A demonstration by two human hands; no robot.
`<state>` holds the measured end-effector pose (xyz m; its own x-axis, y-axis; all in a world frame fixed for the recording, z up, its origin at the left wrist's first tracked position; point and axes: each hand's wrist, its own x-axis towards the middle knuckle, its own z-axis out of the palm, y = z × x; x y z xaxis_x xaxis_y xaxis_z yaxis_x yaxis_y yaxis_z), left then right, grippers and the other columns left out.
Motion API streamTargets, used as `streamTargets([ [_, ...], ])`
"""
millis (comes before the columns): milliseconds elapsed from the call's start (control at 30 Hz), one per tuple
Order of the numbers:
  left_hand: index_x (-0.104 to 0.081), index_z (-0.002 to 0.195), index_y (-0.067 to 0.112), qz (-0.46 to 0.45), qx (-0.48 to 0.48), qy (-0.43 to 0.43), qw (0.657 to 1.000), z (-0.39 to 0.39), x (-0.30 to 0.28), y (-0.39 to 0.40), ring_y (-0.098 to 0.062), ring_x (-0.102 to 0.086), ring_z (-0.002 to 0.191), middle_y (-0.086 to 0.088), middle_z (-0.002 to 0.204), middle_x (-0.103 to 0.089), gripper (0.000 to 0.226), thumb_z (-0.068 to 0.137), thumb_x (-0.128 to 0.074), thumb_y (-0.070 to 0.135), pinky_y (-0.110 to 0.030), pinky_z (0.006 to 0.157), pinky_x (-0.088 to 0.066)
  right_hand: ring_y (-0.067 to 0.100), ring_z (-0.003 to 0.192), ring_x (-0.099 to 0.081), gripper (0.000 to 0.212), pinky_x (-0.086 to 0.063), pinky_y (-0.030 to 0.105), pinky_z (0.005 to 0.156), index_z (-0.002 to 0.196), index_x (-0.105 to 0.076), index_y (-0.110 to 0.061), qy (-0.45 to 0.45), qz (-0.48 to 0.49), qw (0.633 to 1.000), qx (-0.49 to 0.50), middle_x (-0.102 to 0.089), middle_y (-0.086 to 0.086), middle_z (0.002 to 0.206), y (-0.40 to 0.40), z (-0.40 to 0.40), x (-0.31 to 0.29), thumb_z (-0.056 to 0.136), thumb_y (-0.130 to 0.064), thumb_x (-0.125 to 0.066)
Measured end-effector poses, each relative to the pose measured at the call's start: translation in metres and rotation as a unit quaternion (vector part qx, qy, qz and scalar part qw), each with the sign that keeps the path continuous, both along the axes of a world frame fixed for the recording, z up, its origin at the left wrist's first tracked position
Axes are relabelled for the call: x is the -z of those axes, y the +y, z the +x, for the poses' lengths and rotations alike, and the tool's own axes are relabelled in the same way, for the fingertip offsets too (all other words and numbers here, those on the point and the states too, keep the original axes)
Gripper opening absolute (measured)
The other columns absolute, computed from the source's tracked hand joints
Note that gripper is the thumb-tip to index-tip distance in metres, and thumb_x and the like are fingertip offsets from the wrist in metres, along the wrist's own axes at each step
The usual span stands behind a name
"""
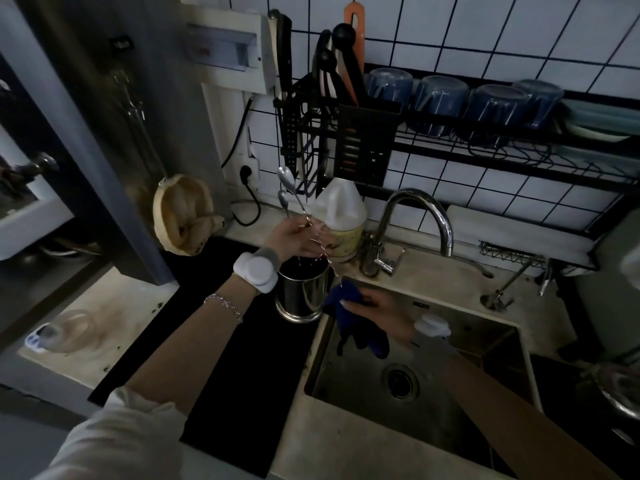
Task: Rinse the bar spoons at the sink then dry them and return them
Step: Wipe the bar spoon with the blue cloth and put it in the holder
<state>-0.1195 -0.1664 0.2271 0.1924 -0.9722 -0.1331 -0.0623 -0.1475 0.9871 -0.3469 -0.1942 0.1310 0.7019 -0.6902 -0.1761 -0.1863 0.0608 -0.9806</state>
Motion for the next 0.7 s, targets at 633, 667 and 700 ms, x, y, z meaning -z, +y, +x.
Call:
streamTargets([
  [633, -0.062, 0.098, 0.008, -0.027, -0.065, -0.005, 0.998, 0.086, -0.007, -0.039, -0.03, -0.073, 0.081, -0.011, 0.095, -0.074, 0.021, 0.098, -0.046, 0.022, -0.038, 0.074, -0.06, 0.009, 0.085, -0.068, 0.028, -0.05, 0.017, 0.072, 0.114, -0.065, -0.016, 0.067, 0.037, 0.997, -0.03, -0.071, 0.004, 0.098, -0.011, 0.001, 0.034, 0.087, -0.02, -0.069],
  [667, -0.061, 0.096, 0.009, -0.035, -0.07, 0.008, 0.997, 0.087, -0.014, -0.043, -0.029, -0.073, 0.08, -0.01, 0.094, -0.075, 0.021, 0.098, -0.046, 0.022, -0.038, 0.072, -0.06, 0.008, 0.082, -0.067, 0.028, -0.049, 0.017, 0.071, 0.113, -0.066, -0.013, 0.07, 0.033, 0.996, -0.031, -0.071, 0.004, 0.095, -0.013, 0.001, 0.036, 0.087, -0.021, -0.069],
  [700, -0.061, 0.093, 0.01, -0.04, -0.074, 0.026, 0.996, 0.088, -0.02, -0.048, -0.029, -0.073, 0.079, -0.011, 0.094, -0.075, 0.02, 0.098, -0.046, 0.021, -0.038, 0.068, -0.061, 0.008, 0.081, -0.067, 0.029, -0.049, 0.017, 0.07, 0.114, -0.065, -0.011, 0.074, 0.031, 0.996, -0.031, -0.07, 0.004, 0.094, -0.014, 0.001, 0.039, 0.087, -0.022, -0.068],
])
